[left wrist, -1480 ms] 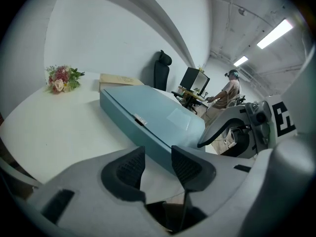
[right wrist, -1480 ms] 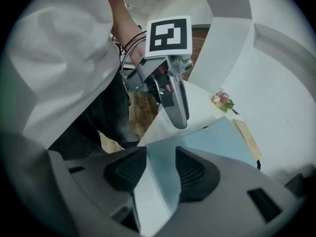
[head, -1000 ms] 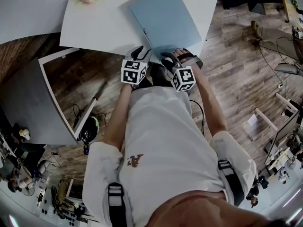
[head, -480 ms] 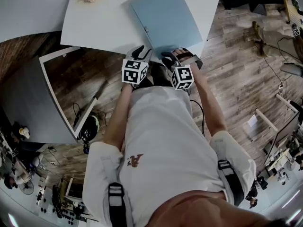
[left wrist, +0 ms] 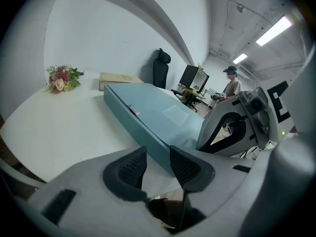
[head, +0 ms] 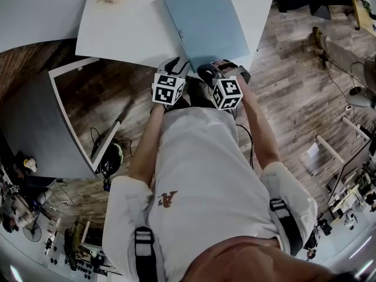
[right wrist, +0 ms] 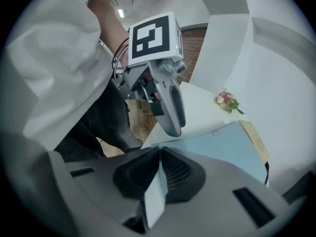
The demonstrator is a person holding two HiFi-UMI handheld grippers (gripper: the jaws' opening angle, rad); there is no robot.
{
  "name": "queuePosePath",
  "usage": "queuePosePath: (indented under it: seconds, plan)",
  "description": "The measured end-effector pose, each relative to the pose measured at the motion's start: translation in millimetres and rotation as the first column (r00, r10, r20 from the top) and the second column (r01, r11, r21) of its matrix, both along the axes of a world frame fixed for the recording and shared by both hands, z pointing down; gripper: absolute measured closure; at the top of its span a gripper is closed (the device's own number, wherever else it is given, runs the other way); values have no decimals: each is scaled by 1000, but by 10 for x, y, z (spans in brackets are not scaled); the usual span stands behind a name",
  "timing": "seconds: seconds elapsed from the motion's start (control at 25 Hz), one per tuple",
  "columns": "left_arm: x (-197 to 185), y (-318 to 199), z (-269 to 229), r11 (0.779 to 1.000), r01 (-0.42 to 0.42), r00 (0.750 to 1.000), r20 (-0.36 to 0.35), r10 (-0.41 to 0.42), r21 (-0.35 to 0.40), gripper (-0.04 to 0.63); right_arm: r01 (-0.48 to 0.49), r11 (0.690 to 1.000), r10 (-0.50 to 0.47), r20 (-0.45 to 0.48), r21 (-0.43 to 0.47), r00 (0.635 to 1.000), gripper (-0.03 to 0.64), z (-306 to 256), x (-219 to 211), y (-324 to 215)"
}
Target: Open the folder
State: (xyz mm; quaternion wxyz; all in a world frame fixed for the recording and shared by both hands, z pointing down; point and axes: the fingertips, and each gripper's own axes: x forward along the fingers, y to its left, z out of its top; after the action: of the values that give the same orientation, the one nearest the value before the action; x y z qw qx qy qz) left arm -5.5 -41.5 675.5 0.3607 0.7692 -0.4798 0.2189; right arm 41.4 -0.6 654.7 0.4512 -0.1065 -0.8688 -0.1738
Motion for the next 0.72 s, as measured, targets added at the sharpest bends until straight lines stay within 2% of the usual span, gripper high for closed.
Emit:
queuePosePath:
  seconds: [0.2, 0.44, 0.72]
  plan:
    - [53, 17, -8, 999, -32, 999, 11, 32, -2, 439, -40, 999, 41, 40, -13, 998, 597, -167, 12, -33]
    - [136, 19, 11, 997, -77, 997, 19, 77, 1, 401, -78, 997, 79, 82, -9, 993, 598, -298, 13, -49]
    - [171, -49, 42, 996, -92, 995, 32, 92, 4, 390, -121, 993, 119, 140, 4, 983, 603, -491, 17, -127]
